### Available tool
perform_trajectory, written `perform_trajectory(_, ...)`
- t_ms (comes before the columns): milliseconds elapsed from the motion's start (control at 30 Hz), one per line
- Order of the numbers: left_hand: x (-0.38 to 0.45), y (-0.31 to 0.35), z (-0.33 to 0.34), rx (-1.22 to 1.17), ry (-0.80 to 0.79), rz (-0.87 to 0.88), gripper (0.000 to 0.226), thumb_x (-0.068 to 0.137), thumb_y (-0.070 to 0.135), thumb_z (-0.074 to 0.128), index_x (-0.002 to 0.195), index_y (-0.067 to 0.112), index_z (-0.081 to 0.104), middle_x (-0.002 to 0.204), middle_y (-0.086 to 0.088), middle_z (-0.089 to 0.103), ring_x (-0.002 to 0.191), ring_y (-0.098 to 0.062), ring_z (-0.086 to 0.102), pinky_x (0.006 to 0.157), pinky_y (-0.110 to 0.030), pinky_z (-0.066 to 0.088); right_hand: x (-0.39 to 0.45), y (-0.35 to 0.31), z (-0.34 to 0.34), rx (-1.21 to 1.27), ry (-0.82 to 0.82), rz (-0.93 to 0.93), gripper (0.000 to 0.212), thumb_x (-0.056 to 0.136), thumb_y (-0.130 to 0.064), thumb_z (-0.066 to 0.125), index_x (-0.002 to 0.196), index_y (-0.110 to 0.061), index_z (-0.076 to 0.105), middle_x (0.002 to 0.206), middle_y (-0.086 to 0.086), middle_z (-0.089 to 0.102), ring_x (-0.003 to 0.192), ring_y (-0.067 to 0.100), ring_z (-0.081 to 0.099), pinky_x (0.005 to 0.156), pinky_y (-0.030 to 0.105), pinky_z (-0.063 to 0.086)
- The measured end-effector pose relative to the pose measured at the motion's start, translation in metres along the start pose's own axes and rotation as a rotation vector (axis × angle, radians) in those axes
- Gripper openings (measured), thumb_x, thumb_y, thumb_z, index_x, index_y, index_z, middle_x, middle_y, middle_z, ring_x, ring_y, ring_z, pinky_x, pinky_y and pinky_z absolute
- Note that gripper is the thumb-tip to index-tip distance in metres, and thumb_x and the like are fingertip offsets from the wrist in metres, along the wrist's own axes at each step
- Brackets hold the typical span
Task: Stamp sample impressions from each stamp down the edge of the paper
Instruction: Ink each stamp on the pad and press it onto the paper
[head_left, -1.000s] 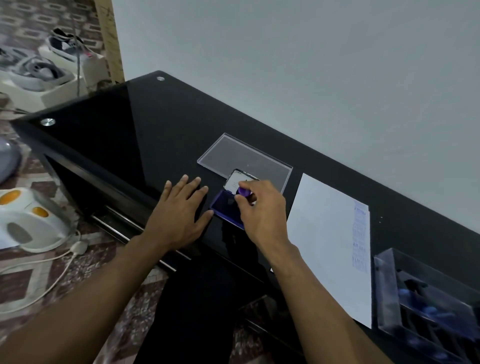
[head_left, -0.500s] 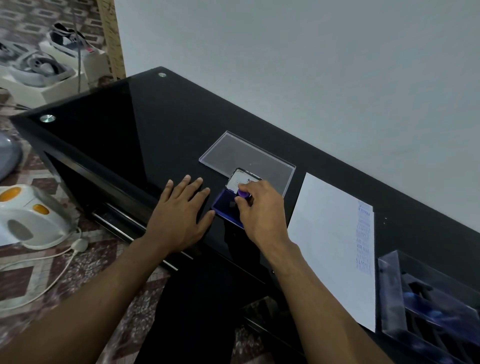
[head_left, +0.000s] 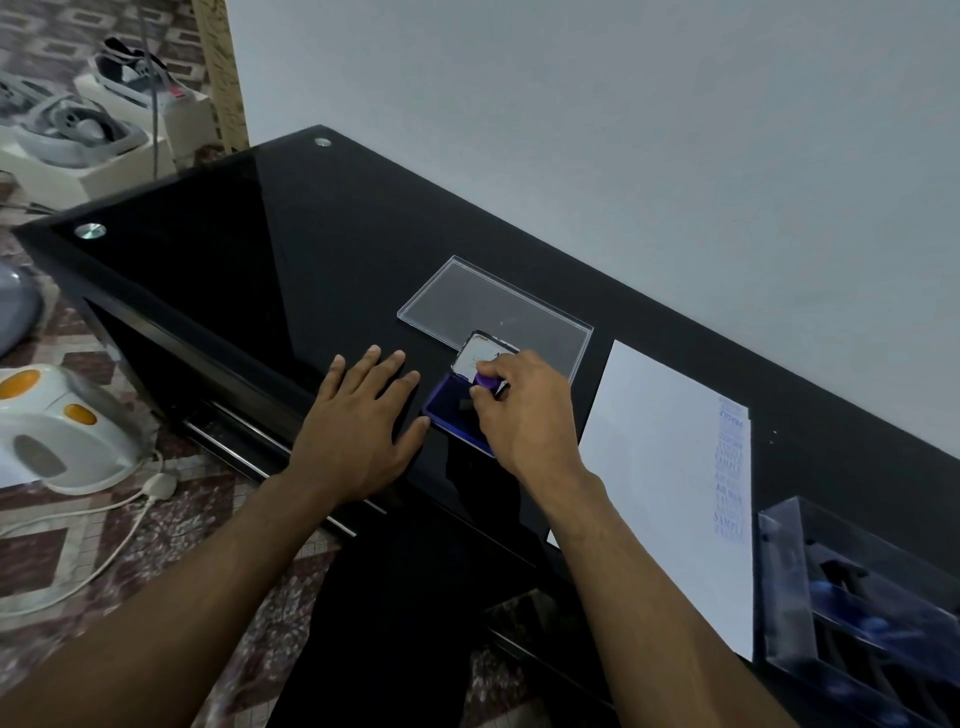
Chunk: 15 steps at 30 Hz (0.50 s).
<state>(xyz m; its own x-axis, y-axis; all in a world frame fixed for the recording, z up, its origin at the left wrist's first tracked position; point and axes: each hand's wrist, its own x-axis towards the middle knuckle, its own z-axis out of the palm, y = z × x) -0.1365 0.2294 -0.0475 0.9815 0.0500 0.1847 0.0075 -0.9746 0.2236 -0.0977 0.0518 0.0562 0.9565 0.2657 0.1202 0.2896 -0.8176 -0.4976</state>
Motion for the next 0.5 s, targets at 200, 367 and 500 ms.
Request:
perform_trajectory(200, -0.0001, 0.0012, -0.0006, -0.003, 0.002, -0.001, 0.076, 0.093, 0.068, 0.016, 0.152, 0.026, 0.04, 0.164, -0.001, 0.027, 0.155, -0.022, 0.012, 0.125, -0.052, 0.008, -0.0008, 0.0014, -0.0015, 0.009, 0.01, -0.007, 0.028, 0.091, -0.022, 0.069, 0.118, -0.016, 0.071, 0.121, 0.001, 0.066, 0.107, 0.013, 0.062, 0.098, 0.03, 0.051)
perform_trajectory(367, 0.0001, 0.0006, -0.0001, -0.008, 0.001, -0.004, 0.077, 0.093, 0.068, 0.015, 0.152, 0.026, 0.04, 0.165, -0.001, 0.027, 0.155, -0.022, 0.012, 0.125, -0.052, 0.007, 0.0005, 0.0004, -0.0046, 0.015, -0.003, 0.007, 0.025, 0.089, -0.021, 0.07, 0.114, -0.016, 0.073, 0.115, 0.0, 0.069, 0.1, 0.011, 0.064, 0.093, 0.026, 0.052)
perform_trajectory(500, -0.0003, 0.0007, 0.0003, -0.003, 0.002, -0.003, 0.076, 0.093, 0.068, 0.016, 0.152, 0.026, 0.04, 0.164, -0.001, 0.027, 0.155, -0.022, 0.012, 0.125, -0.053, 0.008, 0.001, -0.0015, -0.0046, 0.024, -0.015, 0.019, 0.029, 0.092, -0.021, 0.068, 0.12, -0.015, 0.07, 0.122, 0.001, 0.067, 0.109, 0.014, 0.063, 0.099, 0.028, 0.049)
